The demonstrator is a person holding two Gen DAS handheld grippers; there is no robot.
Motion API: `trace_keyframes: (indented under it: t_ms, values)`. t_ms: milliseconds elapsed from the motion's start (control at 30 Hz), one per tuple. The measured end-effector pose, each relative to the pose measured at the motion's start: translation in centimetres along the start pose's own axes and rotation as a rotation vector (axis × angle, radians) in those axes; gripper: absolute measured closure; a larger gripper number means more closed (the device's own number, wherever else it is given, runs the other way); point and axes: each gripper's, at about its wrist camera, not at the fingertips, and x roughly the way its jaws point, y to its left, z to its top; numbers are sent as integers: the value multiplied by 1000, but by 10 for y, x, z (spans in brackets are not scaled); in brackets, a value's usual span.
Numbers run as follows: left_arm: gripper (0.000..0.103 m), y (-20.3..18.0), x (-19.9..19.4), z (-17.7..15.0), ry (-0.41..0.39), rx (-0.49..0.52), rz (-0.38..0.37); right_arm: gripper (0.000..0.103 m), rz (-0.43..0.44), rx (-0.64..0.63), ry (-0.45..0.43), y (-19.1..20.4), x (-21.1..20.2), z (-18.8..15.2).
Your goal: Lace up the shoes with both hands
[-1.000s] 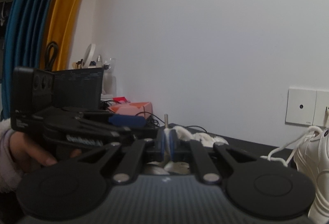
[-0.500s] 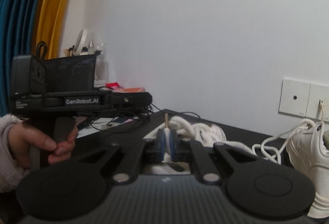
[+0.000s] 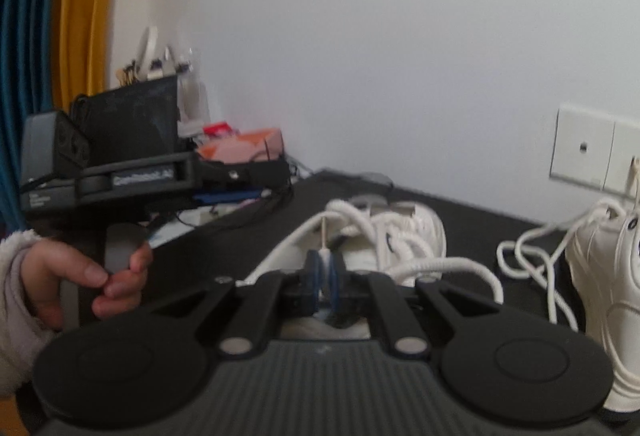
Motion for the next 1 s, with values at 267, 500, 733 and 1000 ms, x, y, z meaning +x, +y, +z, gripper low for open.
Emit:
trace_keyframes:
  t_ms: [267, 500, 733, 1000]
  values:
    - [34, 12, 5, 0, 42, -101, -56, 97, -46, -134, 136, 16, 14, 17]
    - [34, 19, 8, 0, 62, -175, -109, 97, -98, -318, 145, 35, 7, 17]
    - [34, 23, 11, -1, 72, -230, -144, 97, -109, -392, 134, 45, 4, 14]
    - [34, 23, 12, -1, 79, -246, -161, 98, -138, -519, 161, 55, 6, 18]
